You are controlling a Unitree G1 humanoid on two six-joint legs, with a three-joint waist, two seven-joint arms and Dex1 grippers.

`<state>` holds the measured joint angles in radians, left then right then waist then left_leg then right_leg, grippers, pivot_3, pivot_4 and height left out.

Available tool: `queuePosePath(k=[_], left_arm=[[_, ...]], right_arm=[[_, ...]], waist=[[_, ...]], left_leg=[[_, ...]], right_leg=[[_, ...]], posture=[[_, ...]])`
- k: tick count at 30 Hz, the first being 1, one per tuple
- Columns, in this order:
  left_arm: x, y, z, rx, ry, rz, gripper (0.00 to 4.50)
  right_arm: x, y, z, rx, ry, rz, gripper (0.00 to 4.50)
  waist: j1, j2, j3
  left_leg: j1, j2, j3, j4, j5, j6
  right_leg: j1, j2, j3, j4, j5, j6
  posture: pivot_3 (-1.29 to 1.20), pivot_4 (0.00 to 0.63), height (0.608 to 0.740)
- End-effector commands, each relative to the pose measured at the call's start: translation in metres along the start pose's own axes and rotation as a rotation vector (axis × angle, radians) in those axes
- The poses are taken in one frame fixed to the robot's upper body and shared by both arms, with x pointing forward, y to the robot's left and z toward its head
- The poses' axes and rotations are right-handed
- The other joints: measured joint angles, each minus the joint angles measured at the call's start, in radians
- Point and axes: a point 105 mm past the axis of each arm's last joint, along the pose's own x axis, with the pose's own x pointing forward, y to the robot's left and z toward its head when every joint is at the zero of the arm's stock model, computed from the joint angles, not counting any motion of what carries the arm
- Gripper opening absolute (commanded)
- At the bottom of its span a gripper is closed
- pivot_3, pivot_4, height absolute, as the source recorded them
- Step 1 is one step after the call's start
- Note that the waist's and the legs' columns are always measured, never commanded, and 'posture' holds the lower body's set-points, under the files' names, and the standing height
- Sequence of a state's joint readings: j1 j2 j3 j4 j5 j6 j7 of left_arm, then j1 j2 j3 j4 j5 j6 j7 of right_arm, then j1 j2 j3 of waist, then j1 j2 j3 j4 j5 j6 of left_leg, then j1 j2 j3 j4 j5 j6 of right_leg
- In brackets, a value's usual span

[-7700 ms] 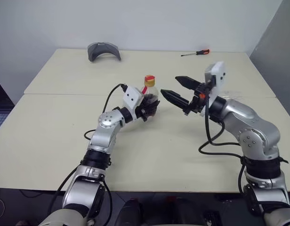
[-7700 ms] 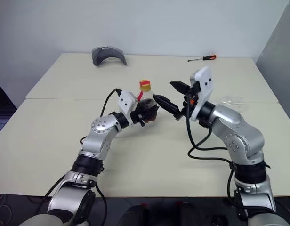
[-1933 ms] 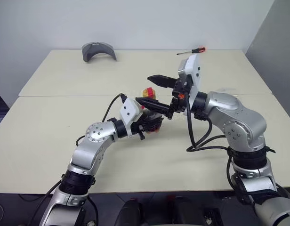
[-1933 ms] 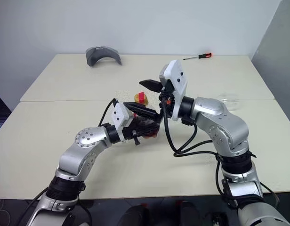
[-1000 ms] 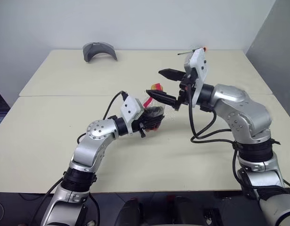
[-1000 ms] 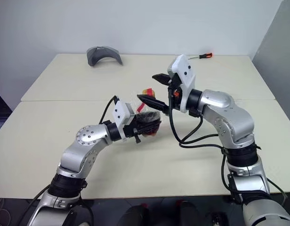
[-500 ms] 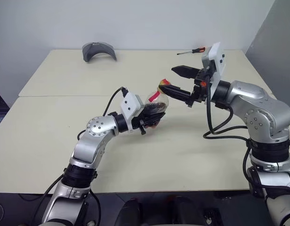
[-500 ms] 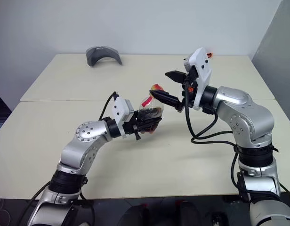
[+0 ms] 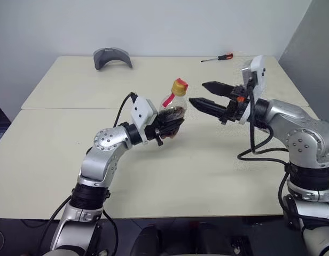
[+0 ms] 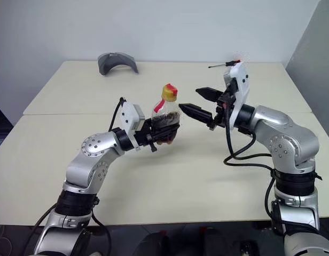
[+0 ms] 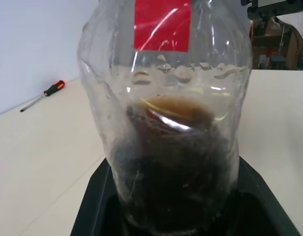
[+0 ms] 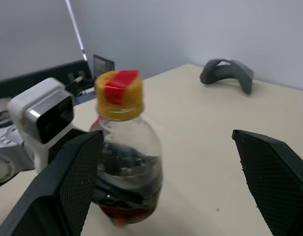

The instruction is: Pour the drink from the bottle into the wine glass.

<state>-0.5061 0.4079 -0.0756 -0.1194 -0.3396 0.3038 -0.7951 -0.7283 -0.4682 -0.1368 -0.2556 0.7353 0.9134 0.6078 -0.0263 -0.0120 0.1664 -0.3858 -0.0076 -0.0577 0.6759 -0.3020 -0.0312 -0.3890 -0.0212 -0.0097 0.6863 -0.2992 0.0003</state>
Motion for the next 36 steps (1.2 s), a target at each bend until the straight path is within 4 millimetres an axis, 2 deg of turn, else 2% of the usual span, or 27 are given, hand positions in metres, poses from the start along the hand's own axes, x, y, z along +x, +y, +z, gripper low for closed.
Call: queuePosePath(k=[1,10,14,17,20,36], left_arm=[[-0.001,0.0,0.023,0.052,-0.069,0.0,1.7],[0.002,0.002,0.025,0.041,-0.074,0.019,1.7],[0.002,0.002,0.026,0.017,-0.087,0.018,1.7],[0.003,0.001,0.028,0.006,-0.096,0.013,1.2],[0.003,0.001,0.027,0.002,-0.096,0.013,0.94],[0.007,-0.007,0.027,0.052,-0.086,-0.038,0.9]], right_arm=[[-0.004,0.0,0.014,0.015,-0.059,0.009,4.44],[0.003,0.026,0.023,0.058,-0.093,0.127,4.44],[0.004,0.026,0.023,0.059,-0.087,0.127,4.44],[0.006,0.027,0.023,0.052,-0.085,0.134,4.5],[0.008,0.029,0.024,0.045,-0.083,0.141,4.5],[0.03,0.041,0.034,0.046,-0.127,0.186,4.5]], waist=[[0.0,0.0,0.0],[-0.001,0.0,0.0],[0.0,0.0,0.0],[-0.001,0.0,0.0],[0.0,0.0,0.0],[-0.001,0.0,0.0]], left_leg=[[0.0,0.0,0.0,0.0,0.0,0.0],[0.0,0.0,0.0,0.0,0.0,0.0],[0.0,0.0,0.0,0.0,0.0,0.0],[0.0,0.0,0.0,0.0,0.0,0.0],[0.0,0.0,0.0,0.0,0.0,0.0],[0.0,0.0,0.0,0.0,0.0,0.0]], right_leg=[[0.0,0.0,0.0,0.0,0.0,0.0],[0.0,0.0,0.0,0.0,0.0,0.0],[0.0,0.0,0.0,0.0,0.0,0.0],[0.0,0.0,0.0,0.0,0.0,0.0],[0.0,0.0,0.0,0.0,0.0,0.0],[0.0,0.0,0.0,0.0,0.0,0.0]], posture=[[0.0,0.15,0.74],[0.0,0.15,0.74],[0.0,0.15,0.74],[0.0,0.15,0.74],[0.0,0.15,0.74],[0.0,0.15,0.74]])
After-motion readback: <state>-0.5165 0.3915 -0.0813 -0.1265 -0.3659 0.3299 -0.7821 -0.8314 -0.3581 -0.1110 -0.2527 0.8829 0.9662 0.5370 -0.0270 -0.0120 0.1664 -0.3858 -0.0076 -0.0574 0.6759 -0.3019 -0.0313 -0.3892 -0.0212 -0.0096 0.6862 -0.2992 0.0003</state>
